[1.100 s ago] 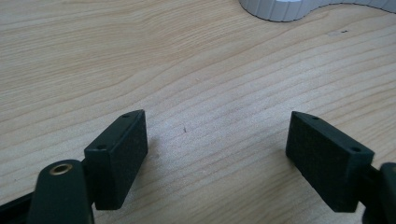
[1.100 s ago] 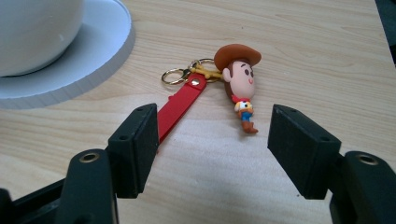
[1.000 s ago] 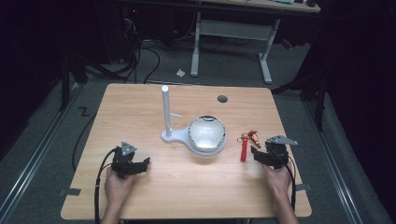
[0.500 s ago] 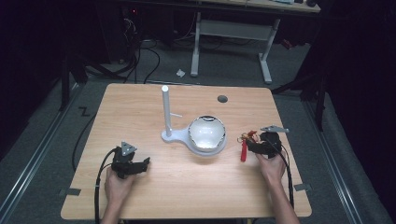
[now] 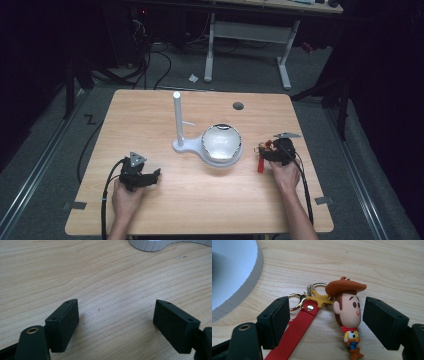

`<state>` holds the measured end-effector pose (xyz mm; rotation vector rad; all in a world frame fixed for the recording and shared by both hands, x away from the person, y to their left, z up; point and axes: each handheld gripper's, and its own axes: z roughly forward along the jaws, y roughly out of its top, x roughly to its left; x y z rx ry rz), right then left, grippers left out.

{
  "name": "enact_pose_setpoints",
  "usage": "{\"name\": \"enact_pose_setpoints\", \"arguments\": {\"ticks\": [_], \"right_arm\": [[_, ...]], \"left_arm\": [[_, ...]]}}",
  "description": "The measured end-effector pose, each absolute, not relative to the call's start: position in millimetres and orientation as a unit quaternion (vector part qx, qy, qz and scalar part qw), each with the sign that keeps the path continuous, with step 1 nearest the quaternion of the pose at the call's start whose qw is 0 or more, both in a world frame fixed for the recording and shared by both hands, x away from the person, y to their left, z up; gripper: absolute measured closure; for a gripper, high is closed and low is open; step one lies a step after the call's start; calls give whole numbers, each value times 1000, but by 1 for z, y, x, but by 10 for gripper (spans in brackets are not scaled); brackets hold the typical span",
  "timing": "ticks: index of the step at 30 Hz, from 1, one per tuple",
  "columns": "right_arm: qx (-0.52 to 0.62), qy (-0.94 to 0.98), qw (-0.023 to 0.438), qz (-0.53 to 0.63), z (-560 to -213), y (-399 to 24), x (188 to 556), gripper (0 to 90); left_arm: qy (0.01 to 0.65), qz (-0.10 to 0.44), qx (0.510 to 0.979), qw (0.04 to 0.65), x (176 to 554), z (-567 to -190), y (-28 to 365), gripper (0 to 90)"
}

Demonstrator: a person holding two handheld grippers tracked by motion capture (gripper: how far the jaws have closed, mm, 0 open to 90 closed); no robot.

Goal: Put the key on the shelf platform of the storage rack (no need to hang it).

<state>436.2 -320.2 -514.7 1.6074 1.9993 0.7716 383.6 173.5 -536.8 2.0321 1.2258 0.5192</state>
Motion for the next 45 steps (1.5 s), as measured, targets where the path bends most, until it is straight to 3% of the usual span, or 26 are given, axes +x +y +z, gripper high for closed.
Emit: {"name": "enact_pose_setpoints", "arguments": {"ticks": [13, 16, 18, 21, 28, 30, 45], "right_arm": [[580, 740, 219, 263, -521, -317, 442, 255], [576, 742, 218, 266, -521, -317, 442, 320], [567, 746, 222, 270, -521, -316, 441, 429], [561, 749, 222, 274, -520, -315, 440, 517], [554, 753, 213, 285, -520, -318, 440, 584], [545, 756, 216, 291, -517, -317, 437, 648], [522, 759, 230, 313, -508, -322, 430, 670]], "left_arm": [[473, 200, 784, 349, 384, -537, 173, 213], [473, 200, 784, 349, 384, -537, 173, 212], [473, 200, 784, 349, 384, -537, 173, 213], [473, 200, 784, 349, 384, -537, 173, 212], [474, 200, 784, 349, 384, -537, 173, 213], [474, 200, 784, 349, 384, -537, 173, 212], [475, 201, 783, 348, 384, -537, 173, 213]]}}
